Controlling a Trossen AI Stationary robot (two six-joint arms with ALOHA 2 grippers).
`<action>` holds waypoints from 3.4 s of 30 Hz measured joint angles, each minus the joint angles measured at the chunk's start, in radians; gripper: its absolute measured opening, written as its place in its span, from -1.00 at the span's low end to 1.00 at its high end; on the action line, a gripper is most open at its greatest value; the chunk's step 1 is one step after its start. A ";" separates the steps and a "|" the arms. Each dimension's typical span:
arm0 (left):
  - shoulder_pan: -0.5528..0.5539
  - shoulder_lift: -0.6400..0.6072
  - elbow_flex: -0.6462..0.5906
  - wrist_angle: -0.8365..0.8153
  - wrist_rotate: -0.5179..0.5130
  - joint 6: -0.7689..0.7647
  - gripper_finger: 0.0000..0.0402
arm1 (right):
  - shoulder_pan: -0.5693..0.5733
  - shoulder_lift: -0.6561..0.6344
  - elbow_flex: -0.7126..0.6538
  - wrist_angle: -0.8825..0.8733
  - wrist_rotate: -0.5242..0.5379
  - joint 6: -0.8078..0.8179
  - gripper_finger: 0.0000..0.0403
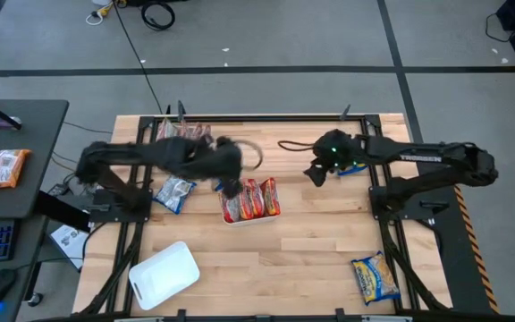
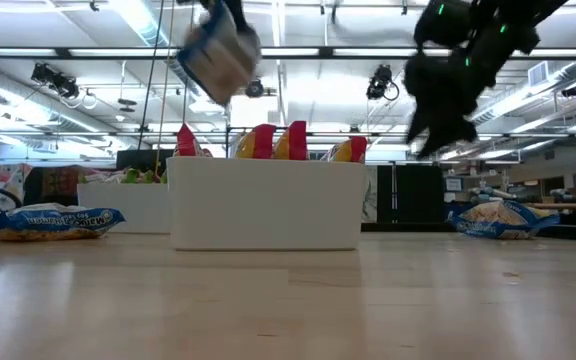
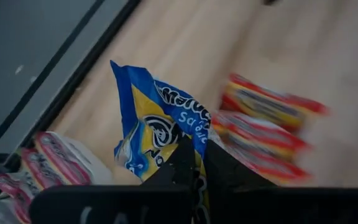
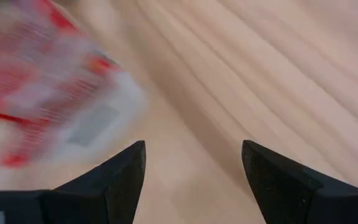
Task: Sort Maruchan noodles
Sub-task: Put the blue noodle pack into the bottom white bin
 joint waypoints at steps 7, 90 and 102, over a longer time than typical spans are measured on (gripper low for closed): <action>-0.319 -0.079 -0.002 -0.128 -0.104 -0.339 -0.92 | 0.202 -0.090 0.000 0.272 0.158 0.145 0.34; -0.912 0.170 -0.577 0.254 -0.535 -1.709 -0.89 | 0.871 0.238 0.163 0.640 0.626 0.694 0.21; -0.885 0.185 -0.577 0.263 -0.427 -1.584 -0.73 | 0.854 0.238 0.163 0.640 0.611 0.675 0.21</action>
